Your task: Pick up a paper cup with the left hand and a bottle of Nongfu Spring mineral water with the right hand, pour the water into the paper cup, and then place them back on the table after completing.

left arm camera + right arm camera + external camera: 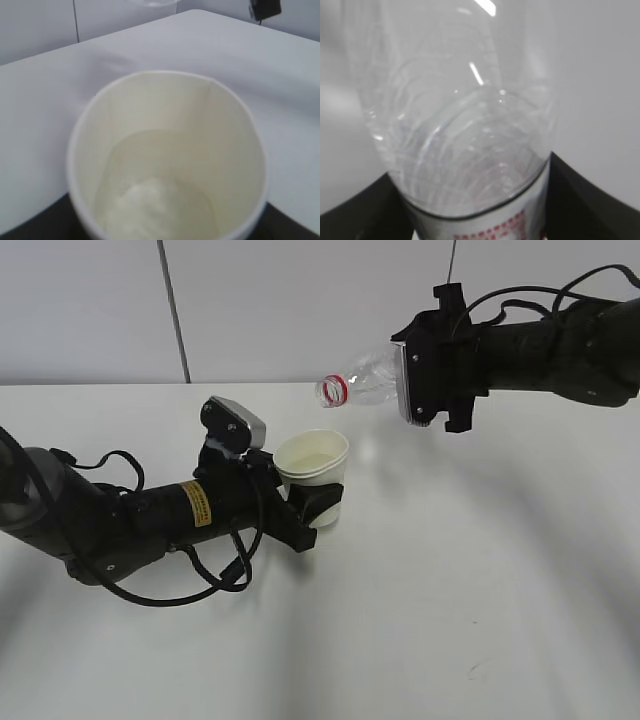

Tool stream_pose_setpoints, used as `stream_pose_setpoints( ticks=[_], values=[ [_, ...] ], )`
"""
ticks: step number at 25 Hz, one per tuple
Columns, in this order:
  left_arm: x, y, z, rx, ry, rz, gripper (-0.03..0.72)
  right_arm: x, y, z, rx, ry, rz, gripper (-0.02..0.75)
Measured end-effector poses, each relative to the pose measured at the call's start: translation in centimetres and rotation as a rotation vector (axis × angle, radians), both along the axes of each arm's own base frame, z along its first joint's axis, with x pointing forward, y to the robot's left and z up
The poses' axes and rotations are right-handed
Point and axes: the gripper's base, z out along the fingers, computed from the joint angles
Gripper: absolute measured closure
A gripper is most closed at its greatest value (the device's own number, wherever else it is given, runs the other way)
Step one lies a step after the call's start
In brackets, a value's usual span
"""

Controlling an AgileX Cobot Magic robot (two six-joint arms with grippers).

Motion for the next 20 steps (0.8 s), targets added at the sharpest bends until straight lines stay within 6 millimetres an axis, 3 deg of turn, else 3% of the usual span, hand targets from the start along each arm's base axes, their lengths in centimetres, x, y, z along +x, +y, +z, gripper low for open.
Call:
stream_pose_setpoints(
  ticks=[20],
  values=[
    [0.09,0.06,0.03,-0.006,0.003,0.014,0.287,0.02,-0.49,-0.38,0.448,0.253,-0.299,0.256]
  ],
)
